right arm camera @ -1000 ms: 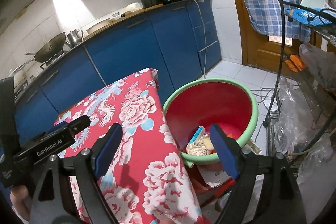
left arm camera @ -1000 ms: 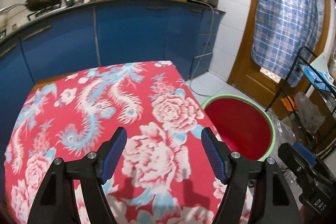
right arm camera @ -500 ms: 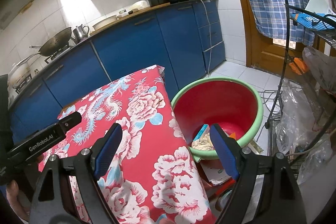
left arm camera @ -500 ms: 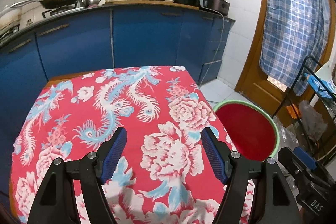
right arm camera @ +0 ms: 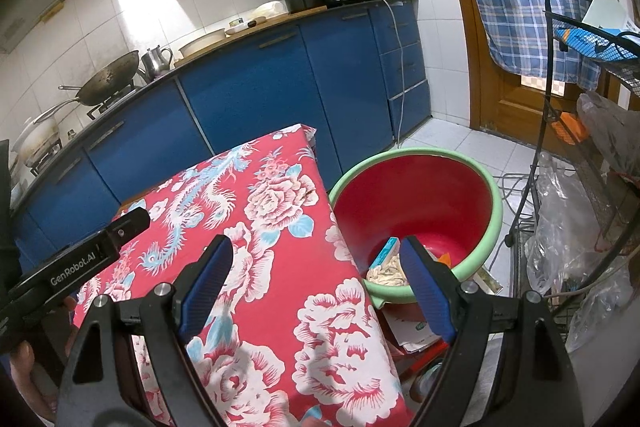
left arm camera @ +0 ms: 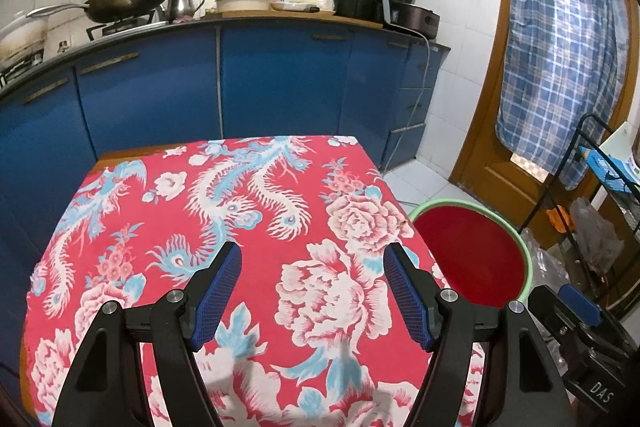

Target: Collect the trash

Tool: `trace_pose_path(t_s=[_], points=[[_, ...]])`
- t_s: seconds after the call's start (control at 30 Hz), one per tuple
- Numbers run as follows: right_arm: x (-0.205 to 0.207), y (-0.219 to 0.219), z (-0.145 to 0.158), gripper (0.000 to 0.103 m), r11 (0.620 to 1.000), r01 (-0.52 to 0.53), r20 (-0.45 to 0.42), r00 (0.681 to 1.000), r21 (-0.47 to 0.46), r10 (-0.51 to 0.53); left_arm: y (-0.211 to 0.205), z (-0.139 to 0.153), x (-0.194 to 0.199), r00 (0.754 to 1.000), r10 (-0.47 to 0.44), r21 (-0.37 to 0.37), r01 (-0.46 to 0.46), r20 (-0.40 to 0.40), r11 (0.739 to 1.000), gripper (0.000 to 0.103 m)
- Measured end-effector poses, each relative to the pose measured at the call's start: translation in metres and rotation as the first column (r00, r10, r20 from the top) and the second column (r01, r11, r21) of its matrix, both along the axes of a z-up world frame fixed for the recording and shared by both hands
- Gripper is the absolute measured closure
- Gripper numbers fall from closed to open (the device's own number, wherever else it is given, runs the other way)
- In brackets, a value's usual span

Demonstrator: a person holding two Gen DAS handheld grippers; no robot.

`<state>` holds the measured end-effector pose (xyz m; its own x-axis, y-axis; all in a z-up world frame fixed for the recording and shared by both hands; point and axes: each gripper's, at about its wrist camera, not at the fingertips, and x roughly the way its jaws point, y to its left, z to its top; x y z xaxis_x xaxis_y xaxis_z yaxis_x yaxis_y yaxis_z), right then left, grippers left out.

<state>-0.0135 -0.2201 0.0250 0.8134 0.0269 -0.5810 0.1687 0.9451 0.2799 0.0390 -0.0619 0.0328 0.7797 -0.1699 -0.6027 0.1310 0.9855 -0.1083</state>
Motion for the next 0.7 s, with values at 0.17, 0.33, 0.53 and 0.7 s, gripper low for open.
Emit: trace_pose_path(t_s=[0.17,0.33,0.53,0.7], points=[[-0.0001,0.0006,0.0008,0.018,1.000,0.000,0.000,1.000,-0.001,0.000,0.0010,0.0009,-0.0003,1.000,0.001,-0.002,-0.001,0.002,1.000,0.028],[-0.0002,0.0008,0.0009,0.018,1.000,-0.001,0.001,1.000,0.000,0.001,0.0016,0.0017,-0.0002,1.000,0.001,-0.004,-0.001,0.001,1.000,0.028],[-0.0002,0.0011,0.0010,0.018,1.000,-0.001,0.001,1.000,0.000,0.001,0.0014,0.0014,-0.0003,1.000,0.000,-0.004,0.000,0.001,1.000,0.028],[-0.0003,0.0009,0.0008,0.018,1.000,0.000,0.001,1.000,-0.001,0.000,0.0010,0.0019,-0.0005,1.000,-0.001,-0.004,0.001,0.003,1.000,0.028]])
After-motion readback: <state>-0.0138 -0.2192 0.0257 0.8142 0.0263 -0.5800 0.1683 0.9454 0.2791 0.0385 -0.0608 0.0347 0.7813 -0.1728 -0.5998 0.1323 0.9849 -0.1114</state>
